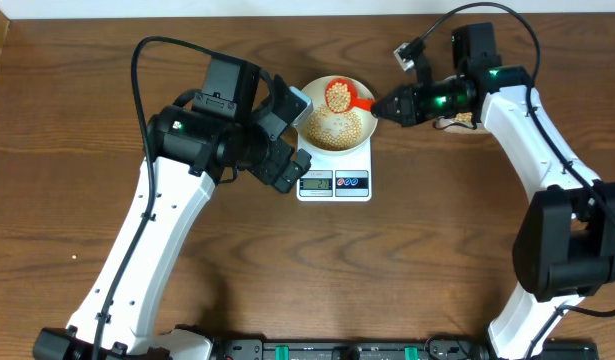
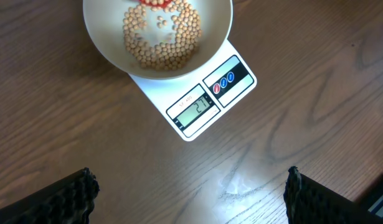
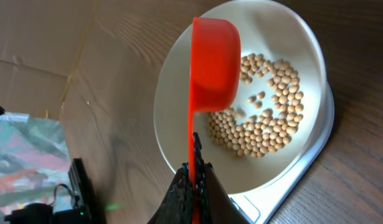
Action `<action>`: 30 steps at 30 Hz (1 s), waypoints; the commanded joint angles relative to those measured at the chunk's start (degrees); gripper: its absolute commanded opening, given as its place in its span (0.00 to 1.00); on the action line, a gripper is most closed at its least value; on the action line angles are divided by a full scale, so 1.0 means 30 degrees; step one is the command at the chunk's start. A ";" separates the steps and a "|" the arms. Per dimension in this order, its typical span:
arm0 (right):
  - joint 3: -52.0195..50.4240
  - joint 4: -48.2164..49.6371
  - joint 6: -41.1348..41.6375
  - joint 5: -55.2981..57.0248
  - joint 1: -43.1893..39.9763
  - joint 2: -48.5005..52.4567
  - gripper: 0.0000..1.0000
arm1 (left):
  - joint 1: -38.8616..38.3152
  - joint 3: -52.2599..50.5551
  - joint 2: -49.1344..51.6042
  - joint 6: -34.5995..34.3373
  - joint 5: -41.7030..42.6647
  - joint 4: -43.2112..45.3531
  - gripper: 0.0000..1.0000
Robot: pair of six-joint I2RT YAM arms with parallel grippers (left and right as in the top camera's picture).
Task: Scoop item into bowl and weigh 50g on scale
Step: 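Tip the red scoop to pour soybeans into the bowl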
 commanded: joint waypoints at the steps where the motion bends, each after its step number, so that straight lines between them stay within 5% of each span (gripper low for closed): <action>1: 0.0539 -0.0080 -0.0576 0.0474 0.0386 -0.0051 0.01 | -0.0022 0.0328 0.0131 -0.0029 0.0175 -0.0058 0.98; 30: 0.0809 -0.0525 -0.2579 0.1406 0.0444 -0.0095 0.01 | -0.0022 0.0328 0.0131 -0.0029 0.0175 -0.0066 0.98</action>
